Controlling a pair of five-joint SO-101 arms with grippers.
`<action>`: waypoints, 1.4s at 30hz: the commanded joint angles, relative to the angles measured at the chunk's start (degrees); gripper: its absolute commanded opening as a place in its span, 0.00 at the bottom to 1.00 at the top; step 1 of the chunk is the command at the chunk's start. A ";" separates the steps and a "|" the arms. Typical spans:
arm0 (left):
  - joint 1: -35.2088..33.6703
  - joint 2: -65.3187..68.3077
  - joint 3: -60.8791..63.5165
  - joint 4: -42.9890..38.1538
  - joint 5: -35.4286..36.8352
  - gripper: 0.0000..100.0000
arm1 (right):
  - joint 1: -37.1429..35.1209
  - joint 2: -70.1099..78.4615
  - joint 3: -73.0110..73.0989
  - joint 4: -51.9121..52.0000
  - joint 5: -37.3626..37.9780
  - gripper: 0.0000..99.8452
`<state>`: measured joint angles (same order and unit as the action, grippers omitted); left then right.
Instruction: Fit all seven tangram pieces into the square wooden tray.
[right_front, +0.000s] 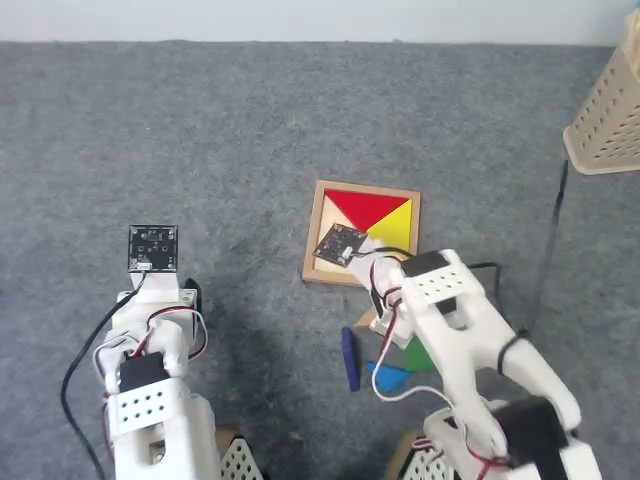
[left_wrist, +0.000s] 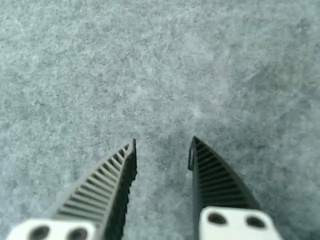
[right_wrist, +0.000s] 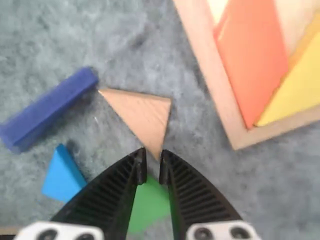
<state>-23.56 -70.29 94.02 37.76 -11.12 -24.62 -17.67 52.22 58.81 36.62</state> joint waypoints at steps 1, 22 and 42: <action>-0.26 -1.14 -0.22 -1.49 -0.35 0.17 | 1.45 -8.66 -3.69 3.56 -0.79 0.05; -0.26 -1.14 -0.22 -1.49 -0.35 0.17 | -5.93 14.37 -18.73 2.59 5.45 0.21; -0.26 -1.14 -0.22 -1.49 -0.35 0.17 | -6.02 16.04 -11.78 0.75 7.30 0.19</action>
<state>-23.56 -70.29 94.02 37.76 -11.12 -29.98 -1.85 38.59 59.87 42.77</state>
